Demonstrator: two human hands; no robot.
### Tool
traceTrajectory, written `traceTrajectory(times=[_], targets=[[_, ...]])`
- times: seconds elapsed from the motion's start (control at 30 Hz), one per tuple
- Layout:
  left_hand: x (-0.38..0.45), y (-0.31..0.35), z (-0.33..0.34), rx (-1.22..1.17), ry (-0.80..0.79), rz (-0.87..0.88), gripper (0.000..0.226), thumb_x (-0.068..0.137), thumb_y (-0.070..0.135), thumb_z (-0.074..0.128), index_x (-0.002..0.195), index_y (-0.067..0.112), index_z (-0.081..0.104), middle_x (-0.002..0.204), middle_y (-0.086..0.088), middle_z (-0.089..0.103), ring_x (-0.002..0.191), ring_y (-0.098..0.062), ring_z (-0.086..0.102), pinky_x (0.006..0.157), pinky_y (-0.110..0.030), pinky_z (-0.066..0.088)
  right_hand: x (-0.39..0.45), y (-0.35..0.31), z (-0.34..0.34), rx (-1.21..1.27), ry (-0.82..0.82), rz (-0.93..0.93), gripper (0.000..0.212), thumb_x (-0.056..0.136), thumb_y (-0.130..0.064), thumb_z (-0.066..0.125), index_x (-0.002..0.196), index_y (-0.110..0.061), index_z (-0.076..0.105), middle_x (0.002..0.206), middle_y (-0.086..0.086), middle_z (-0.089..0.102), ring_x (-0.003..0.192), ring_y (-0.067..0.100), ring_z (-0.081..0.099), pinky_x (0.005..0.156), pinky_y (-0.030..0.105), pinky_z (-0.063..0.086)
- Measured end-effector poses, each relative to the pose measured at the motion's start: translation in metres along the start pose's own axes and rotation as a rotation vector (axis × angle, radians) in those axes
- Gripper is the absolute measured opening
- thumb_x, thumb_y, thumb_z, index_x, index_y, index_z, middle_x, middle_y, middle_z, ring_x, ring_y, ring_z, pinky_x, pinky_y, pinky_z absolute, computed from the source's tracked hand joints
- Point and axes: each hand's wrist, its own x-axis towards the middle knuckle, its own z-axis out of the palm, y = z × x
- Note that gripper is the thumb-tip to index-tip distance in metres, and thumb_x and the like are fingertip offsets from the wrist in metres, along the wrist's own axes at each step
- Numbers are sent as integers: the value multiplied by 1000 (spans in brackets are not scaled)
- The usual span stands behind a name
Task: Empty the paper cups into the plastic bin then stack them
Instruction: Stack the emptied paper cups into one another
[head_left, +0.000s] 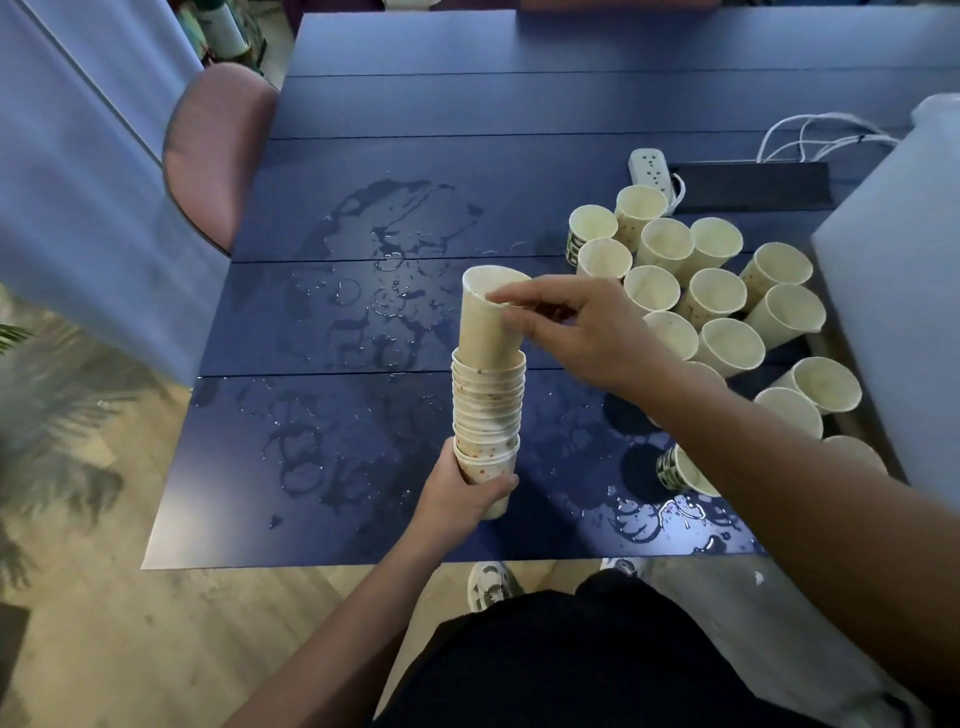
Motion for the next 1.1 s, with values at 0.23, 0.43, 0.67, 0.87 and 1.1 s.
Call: traceTrajectory(times=[0.23,0.43,0.67,0.87,1.1], targets=[[3,-1,12,6,1,45,52,76,24,87,119,29,57,109,11,70,101,-8,66,85,-30,55,-14,3,5,-41,-117,178,22,91,-18,72,112,-20,77,86,-25,69,78,-8,64,70,11,44],[-4,3,19,-13,56,70,50,77,25,86,117,30,56,106,12,69,98,-8,66,78,-24,55,-25,-1,-1,58,-263,180,24,92,-26,72,115,-20,76,69,-31,65,59,-2,55,61,12,42],[-36,3,33,-17,151,134,57,77,26,86,119,39,50,114,17,64,104,-2,62,84,-24,54,-46,10,-9,227,-190,375,23,100,-38,58,118,-31,69,109,-6,71,90,10,63,76,32,52],[-81,-7,68,20,226,146,61,78,23,86,122,36,46,113,18,61,103,2,59,84,-23,51,-98,26,-32,441,-489,553,39,99,-55,47,125,-33,67,119,-7,71,108,22,68,94,42,52],[-126,-31,141,-82,320,214,79,68,31,89,121,28,31,103,25,60,96,1,63,84,-37,58,-169,65,-59,696,-783,784,69,83,-71,47,136,-26,57,133,7,64,117,35,64,97,51,53]])
